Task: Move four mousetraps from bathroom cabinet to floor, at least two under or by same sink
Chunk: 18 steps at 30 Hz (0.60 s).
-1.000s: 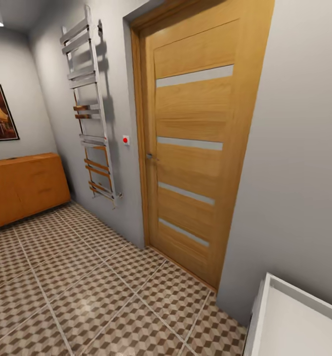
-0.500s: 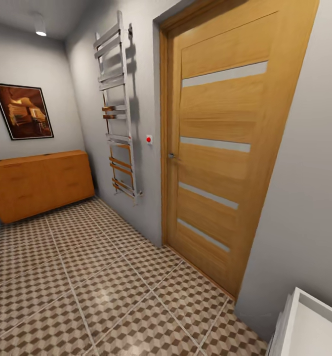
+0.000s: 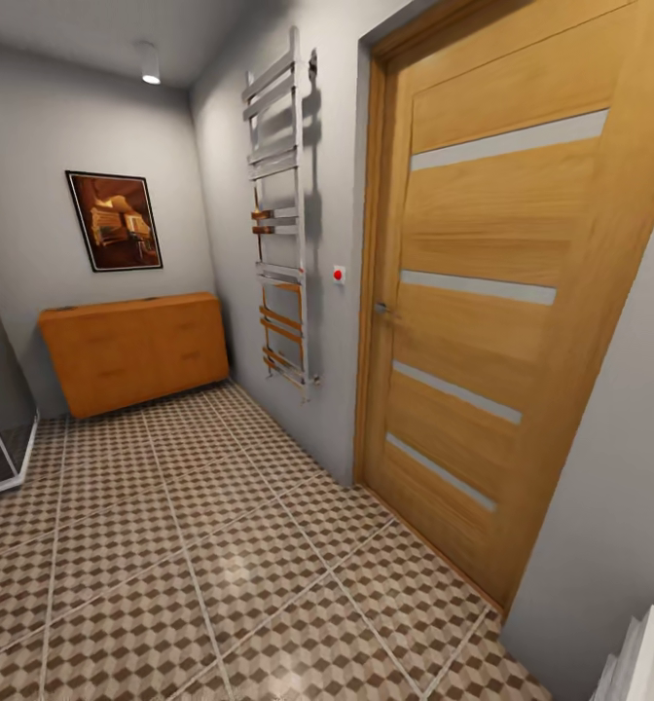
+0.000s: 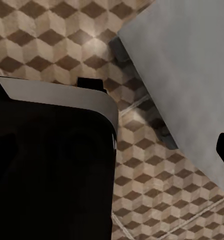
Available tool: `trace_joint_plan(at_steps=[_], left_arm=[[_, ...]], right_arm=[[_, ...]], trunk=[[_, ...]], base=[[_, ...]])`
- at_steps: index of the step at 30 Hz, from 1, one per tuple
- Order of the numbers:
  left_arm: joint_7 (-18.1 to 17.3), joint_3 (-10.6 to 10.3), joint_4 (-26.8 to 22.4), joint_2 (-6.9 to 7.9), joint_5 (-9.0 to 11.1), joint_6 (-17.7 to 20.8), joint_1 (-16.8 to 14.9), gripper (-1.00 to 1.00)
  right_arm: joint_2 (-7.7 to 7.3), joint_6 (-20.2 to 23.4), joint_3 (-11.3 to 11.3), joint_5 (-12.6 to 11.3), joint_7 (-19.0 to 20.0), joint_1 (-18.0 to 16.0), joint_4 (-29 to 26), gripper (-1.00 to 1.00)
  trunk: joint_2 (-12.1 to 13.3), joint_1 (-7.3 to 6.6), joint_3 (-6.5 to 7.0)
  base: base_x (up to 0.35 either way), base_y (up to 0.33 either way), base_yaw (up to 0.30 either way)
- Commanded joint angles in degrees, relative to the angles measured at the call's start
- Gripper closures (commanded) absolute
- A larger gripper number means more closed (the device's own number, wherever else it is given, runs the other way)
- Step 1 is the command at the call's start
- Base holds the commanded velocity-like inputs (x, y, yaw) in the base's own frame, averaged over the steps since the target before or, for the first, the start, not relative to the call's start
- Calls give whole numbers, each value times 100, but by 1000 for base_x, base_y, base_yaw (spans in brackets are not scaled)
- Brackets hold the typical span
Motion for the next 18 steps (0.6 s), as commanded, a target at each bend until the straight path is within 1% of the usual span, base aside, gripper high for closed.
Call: trace_joint_plan(at_steps=[1,10,18], left_arm=[[13,-48,1,0,45,-16,-3,-100],[14,-48,-2,1,45,-26,-3,-100],[20,-48,3,1,52,-26,-3,-100]], right_arm=[[3,-33,42,-28,-15,-7,19,-100],[4,-32,43,-26,-7,-7,19,-100],[4,-32,43,-26,-7,-7,19,-100]], trunk=[[-4,0,-6],[-4,0,-6],[-4,0,-6]], base=[[0,0,279],[58,0,279],[11,0,279]])
